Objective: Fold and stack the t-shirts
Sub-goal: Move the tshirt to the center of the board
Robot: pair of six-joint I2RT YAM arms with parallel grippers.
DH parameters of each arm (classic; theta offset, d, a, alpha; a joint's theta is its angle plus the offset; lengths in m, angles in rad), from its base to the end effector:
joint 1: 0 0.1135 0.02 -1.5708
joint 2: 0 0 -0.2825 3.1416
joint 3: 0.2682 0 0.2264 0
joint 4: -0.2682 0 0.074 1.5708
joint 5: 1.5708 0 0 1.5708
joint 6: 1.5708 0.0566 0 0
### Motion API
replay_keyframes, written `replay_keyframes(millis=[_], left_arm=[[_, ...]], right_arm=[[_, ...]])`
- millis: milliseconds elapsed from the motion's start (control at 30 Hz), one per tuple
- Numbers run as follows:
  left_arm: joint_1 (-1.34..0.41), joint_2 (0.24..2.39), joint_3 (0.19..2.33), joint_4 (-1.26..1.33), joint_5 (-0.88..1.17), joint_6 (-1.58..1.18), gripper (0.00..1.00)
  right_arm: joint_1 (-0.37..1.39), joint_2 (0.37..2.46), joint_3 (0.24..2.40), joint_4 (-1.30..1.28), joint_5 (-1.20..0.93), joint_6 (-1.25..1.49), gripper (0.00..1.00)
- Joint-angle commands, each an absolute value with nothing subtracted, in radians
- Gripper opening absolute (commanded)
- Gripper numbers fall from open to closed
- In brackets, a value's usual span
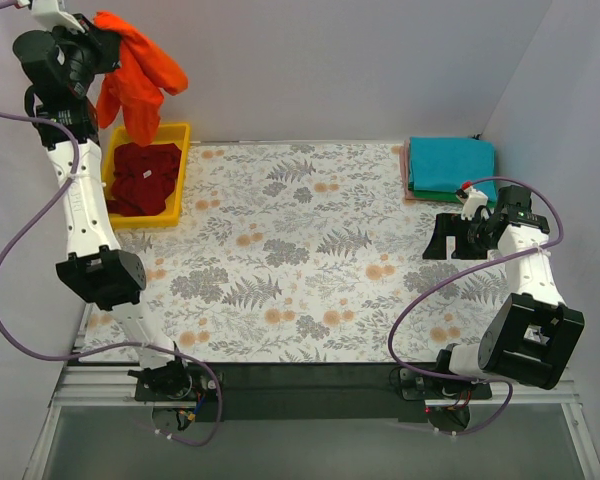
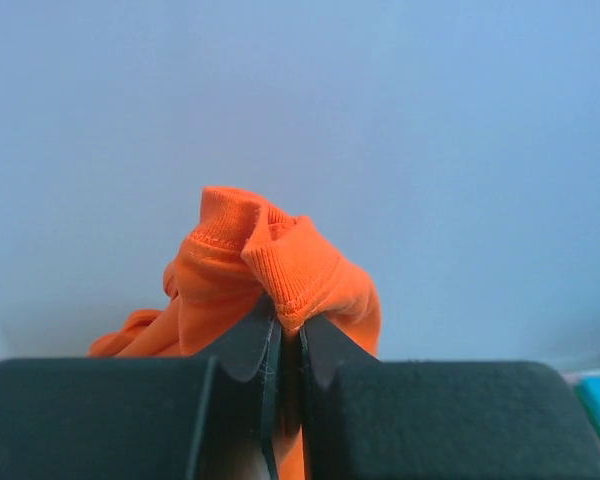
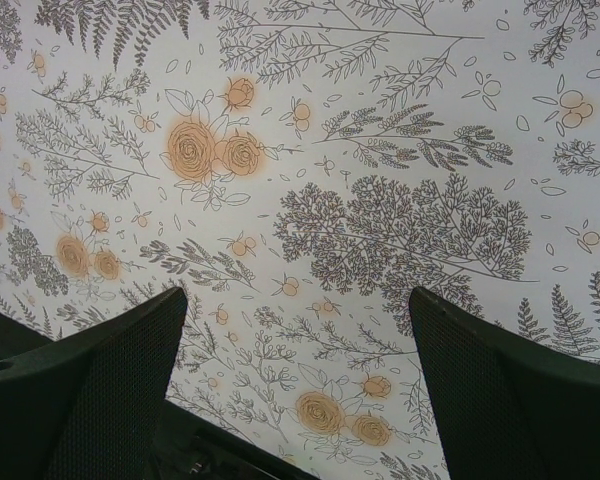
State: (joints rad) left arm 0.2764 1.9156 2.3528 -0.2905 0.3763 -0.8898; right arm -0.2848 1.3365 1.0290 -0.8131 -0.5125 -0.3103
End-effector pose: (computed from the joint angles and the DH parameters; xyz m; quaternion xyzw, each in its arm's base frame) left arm 0.4031 0.0927 0.5447 -0.2352 0.6138 -0.3410 0.6721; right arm 0.2327 -0.0392 0.2683 -0.0686 0.9421 0.1729 0.2789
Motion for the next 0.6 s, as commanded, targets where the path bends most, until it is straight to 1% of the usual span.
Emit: replay_keyframes(millis=[0,67,167,200,233,300,333,367,400,433,467,533,567], left_arm=[[0.204,1.786,2.312,-0.213,0.551,-1.008,0.0],[0.183,1.741,2.26,-0.215,0.631,-1.038,0.0],[0.123,1.669,2.105,-0.224,0.744,-1.089,0.0],[0.101,1.646,2.048,-0.229,0.797,-1.088,0.0],[0.056,1.62,1.942,-0.23,0.811,-1.082,0.0],[0.019,1.542,1.808,-0.23,0.843,-1.081,0.0],[0.014,1.517,1.667,-0.232,0.871,-1.083,0.15],[0.014,1.499,1.61,-0.285,0.882,-1.044,0.39],[0.014,1.471,1.568,-0.352,0.873,-0.979,0.77],[0.014,1.465,1.525,-0.421,0.823,-0.903,0.85],[0.017,1.454,1.447,-0.508,0.81,-0.808,0.86],[0.072,1.401,1.347,-0.526,0.836,-0.769,0.89],[0.093,1.379,1.265,-0.512,0.897,-0.762,0.9]], right_arm=[[-0.281,1.315,1.032,-0.819,-0.535,-0.316,0.98],[-0.281,1.31,1.034,-0.819,-0.538,-0.316,0.98],[-0.281,1.304,1.034,-0.822,-0.538,-0.316,0.98],[-0.281,1.302,1.035,-0.822,-0.54,-0.316,0.98],[-0.281,1.299,1.035,-0.824,-0.543,-0.316,0.98],[-0.282,1.296,1.037,-0.827,-0.552,-0.319,0.98],[-0.281,1.292,1.038,-0.828,-0.558,-0.322,0.98],[-0.281,1.286,1.04,-0.833,-0.566,-0.331,0.98],[-0.281,1.281,1.042,-0.834,-0.568,-0.336,0.98],[-0.279,1.27,1.043,-0.834,-0.569,-0.339,0.98],[-0.281,1.264,1.045,-0.836,-0.571,-0.345,0.98],[-0.279,1.253,1.049,-0.839,-0.581,-0.36,0.98],[-0.279,1.252,1.051,-0.844,-0.597,-0.367,0.98]])
